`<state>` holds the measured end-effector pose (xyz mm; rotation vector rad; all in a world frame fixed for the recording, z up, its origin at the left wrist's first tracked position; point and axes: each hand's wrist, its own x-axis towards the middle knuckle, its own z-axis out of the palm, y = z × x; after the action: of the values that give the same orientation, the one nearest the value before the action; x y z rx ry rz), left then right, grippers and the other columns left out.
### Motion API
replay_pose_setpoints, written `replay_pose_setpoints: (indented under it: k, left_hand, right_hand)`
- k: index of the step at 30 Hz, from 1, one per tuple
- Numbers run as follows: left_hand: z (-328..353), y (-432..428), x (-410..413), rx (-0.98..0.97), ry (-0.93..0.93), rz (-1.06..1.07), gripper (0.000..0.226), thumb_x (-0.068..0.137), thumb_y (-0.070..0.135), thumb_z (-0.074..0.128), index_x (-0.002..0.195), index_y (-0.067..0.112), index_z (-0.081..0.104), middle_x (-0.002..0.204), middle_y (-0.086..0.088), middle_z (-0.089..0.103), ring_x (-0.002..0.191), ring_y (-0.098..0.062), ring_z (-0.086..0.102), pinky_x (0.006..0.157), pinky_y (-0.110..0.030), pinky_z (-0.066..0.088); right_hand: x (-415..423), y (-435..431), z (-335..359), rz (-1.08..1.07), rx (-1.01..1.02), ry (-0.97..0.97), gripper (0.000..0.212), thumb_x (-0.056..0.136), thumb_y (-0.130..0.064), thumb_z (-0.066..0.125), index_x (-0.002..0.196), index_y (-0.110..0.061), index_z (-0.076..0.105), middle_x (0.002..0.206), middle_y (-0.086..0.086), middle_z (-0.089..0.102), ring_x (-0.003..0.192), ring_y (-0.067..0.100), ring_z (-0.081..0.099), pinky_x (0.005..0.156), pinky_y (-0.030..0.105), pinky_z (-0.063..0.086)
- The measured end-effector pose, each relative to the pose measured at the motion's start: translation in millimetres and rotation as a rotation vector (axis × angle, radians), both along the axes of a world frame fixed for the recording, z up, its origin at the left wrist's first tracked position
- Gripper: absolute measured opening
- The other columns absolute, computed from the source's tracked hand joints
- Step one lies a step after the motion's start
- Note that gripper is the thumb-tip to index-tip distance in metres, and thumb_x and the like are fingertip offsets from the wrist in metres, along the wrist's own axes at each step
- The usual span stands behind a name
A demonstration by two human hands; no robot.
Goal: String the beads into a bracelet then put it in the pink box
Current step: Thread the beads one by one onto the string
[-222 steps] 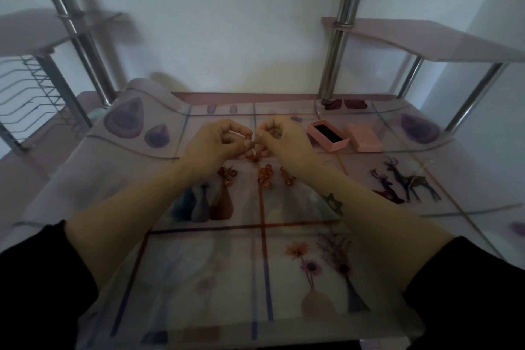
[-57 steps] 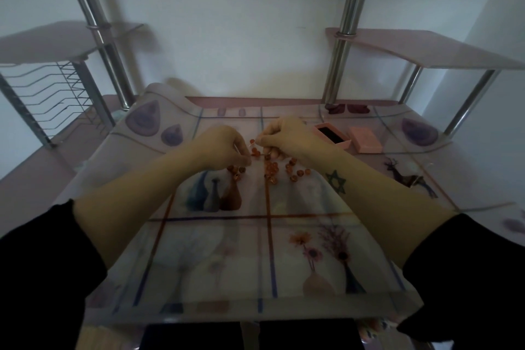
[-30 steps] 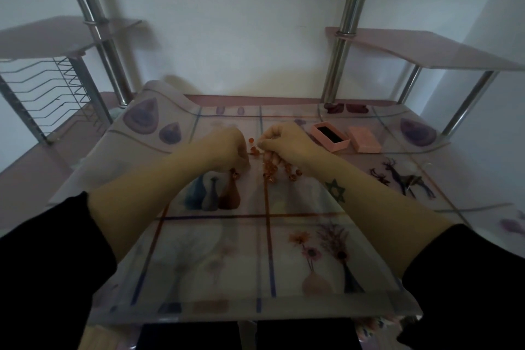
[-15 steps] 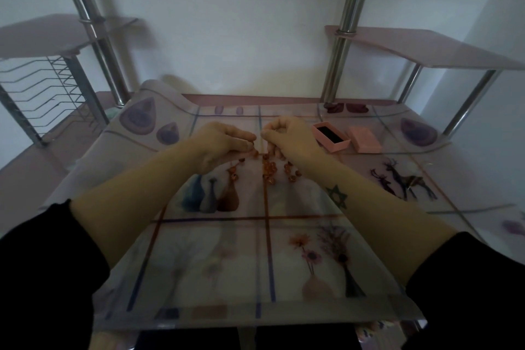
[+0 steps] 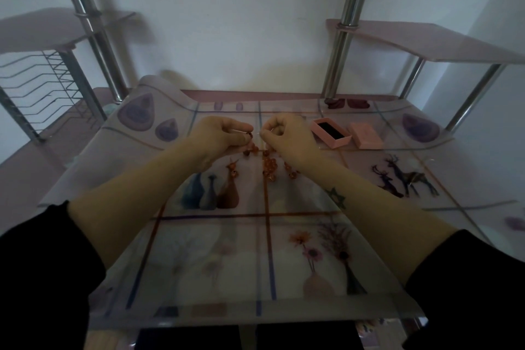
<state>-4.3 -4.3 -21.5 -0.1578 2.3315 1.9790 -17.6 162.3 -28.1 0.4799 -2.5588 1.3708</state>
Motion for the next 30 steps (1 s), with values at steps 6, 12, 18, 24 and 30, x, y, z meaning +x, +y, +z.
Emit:
replay_pose_setpoints:
  k: [6,12,18,24,30]
  left_hand:
    - [0.8,2.4,2.3,-0.053,0.033,-0.014,0.018,0.084,0.000,0.066,0.098,0.011,0.069,0.095,-0.009,0.073,0.088,-0.017,0.072,0.083,-0.031,0.058]
    - [0.1,2.9,2.6,-0.077,0.045,-0.018,0.018,0.083,0.001,0.067,0.097,0.012,0.069,0.094,-0.007,0.073,0.087,-0.015,0.072,0.081,-0.029,0.058]
    - [-1.9,1.5,0.6,-0.047,0.044,-0.013,0.017,0.082,0.000,0.068,0.096,0.009,0.070,0.091,-0.007,0.074,0.084,-0.016,0.073,0.078,-0.027,0.058]
    - [-3.1,0.6,0.2,-0.044,0.040,-0.008,0.015,0.081,0.000,0.069,0.093,0.009,0.070,0.087,-0.008,0.075,0.083,-0.017,0.073,0.075,-0.027,0.058]
    - [-2.2,0.2,2.0,-0.041,0.035,-0.021,0.016,0.081,0.000,0.069,0.095,0.008,0.068,0.089,-0.010,0.075,0.083,-0.019,0.073,0.074,-0.027,0.059]
  right_hand:
    - [-1.4,-1.5,-2.7,-0.005,0.031,0.043,0.023,0.086,-0.017,0.065,0.071,-0.031,0.055,0.060,-0.010,0.059,0.059,0.004,0.058,0.057,0.020,0.044]
    - [-1.5,-0.5,-3.7,-0.014,0.037,0.062,0.024,0.086,-0.017,0.065,0.070,-0.032,0.054,0.057,-0.012,0.054,0.054,0.000,0.052,0.056,0.020,0.042]
    - [-1.8,-0.3,-2.8,-0.026,0.055,0.079,0.016,0.086,-0.019,0.064,0.074,-0.026,0.057,0.060,-0.009,0.058,0.060,0.006,0.058,0.058,0.023,0.047]
    - [-1.8,0.0,-4.3,-0.030,0.054,0.085,0.019,0.086,-0.018,0.065,0.073,-0.029,0.056,0.058,-0.011,0.057,0.055,0.000,0.054,0.055,0.017,0.041]
    - [-2.3,-0.2,-4.4,-0.027,0.080,0.090,0.010,0.085,-0.017,0.064,0.076,-0.021,0.061,0.056,-0.009,0.055,0.053,0.002,0.052,0.057,0.024,0.048]
